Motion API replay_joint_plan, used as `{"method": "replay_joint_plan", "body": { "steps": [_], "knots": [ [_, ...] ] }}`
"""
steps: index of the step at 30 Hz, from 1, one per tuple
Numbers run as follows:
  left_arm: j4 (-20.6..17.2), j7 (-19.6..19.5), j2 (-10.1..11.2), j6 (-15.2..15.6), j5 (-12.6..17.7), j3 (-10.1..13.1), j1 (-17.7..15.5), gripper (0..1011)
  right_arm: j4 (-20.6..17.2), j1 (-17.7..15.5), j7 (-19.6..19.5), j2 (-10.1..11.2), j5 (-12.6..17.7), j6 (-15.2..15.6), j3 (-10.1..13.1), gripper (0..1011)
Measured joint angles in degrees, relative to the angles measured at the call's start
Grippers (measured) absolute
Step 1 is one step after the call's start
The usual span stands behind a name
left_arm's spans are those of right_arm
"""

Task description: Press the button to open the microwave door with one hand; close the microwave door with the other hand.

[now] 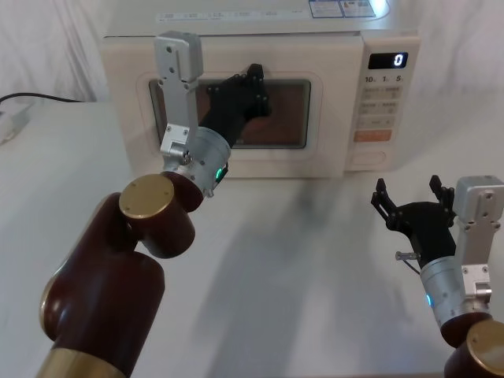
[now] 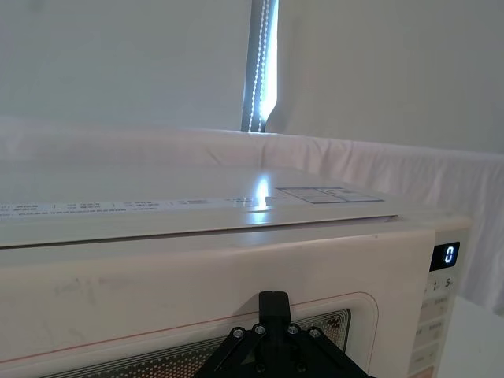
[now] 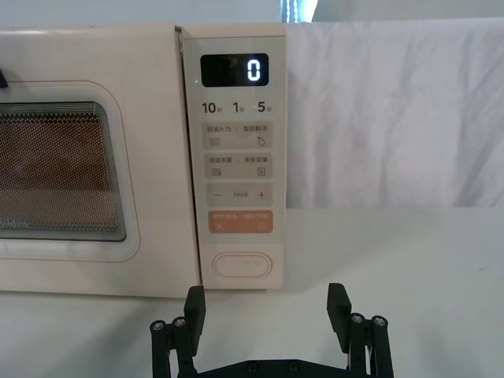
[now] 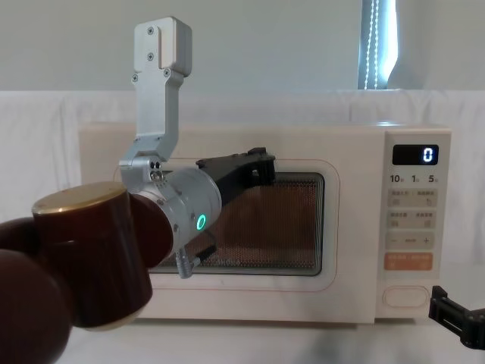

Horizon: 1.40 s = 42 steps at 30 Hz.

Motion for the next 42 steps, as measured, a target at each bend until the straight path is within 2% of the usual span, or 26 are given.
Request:
{"method": "replay_joint_plan", "body": {
  "steps": [13, 29, 33, 42],
  "knots": [
    [2.26, 0.11, -0.27, -0.39, 1.05, -0.10, -1.41, 0, 0.00, 0.00, 0.00, 0.00, 0.00, 0.00, 0.00, 1002],
    [3.28, -0.51, -0.53, -0.48, 1.17, -0.26, -2.05, 0, 0.00, 0.00, 0.00, 0.00, 0.00, 0.00, 0.00, 1002],
    [2.18, -0.72, -0.48, -0.42, 0.96, -0.26, -1.28, 0, 0.00, 0.00, 0.00, 0.00, 0.00, 0.00, 0.00, 1002],
    [-3.45, -1.07, 0.84, 1.14, 0.06, -0.25, 2.49, 0, 0.00, 0.00, 0.00, 0.00, 0.00, 0.00, 0.00, 1002]
  ]
}}
